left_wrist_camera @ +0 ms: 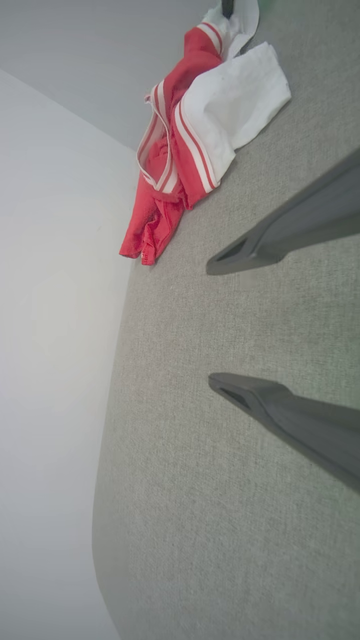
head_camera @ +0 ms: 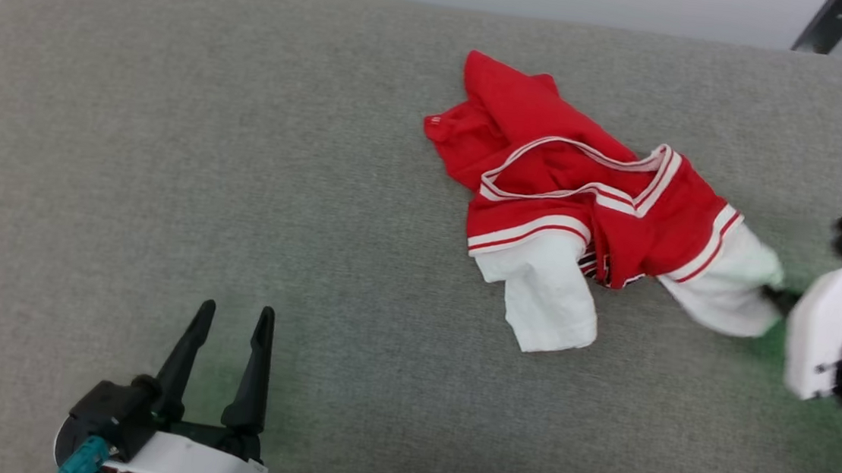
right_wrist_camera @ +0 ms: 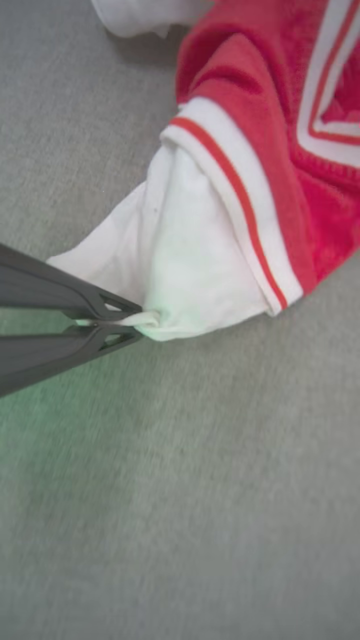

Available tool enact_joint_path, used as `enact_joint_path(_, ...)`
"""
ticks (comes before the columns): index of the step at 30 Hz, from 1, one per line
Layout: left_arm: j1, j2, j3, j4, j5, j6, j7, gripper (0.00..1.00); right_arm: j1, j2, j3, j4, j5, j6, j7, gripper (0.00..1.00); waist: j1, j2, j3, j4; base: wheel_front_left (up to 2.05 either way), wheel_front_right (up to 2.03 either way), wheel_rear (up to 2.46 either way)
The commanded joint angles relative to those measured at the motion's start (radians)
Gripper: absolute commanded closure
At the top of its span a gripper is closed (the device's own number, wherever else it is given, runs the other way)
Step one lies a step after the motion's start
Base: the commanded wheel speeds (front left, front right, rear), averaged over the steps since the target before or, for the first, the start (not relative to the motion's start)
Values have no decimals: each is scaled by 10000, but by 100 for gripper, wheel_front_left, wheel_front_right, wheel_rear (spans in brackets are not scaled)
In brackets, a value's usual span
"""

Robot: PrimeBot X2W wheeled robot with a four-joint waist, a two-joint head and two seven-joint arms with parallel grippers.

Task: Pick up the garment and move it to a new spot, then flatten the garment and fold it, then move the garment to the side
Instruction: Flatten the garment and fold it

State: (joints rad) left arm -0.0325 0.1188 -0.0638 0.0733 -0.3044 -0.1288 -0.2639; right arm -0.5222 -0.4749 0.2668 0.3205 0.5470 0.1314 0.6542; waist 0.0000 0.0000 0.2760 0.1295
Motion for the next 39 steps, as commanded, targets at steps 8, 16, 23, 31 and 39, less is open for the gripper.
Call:
enact_joint_path(8, -323, 206, -112, -177, -159, -34, -4, 0, -503, -710, -1921, -461, -253, -14, -99, 100, 0, 0, 644, -309, 0, 0, 0)
enact_joint_path(16, -803, 377, -187, -240, -282, -34, -4, 0, -1762, -1111, -3587, 243, -1213, -14, -505, 100, 0, 0, 1381, -36, 0, 0, 0)
enact_joint_path(23, -1059, 371, -192, -188, -325, -34, -4, 0, -2396, -891, -4769, 1526, -3246, -14, -1159, 100, 0, 0, 1872, 154, 0, 0, 0)
enact_joint_path(31, -1336, 408, -229, -60, -363, -34, -4, 0, -2639, -171, -5508, 2778, -4177, -14, -1859, 99, 0, 0, 1992, 145, 0, 0, 0)
enact_joint_path(39, -1355, 812, -348, -73, -390, -35, -4, 0, -2186, 58, -4842, 2698, -3708, -14, -2921, 0, 0, 0, 1285, -296, 0, 0, 0)
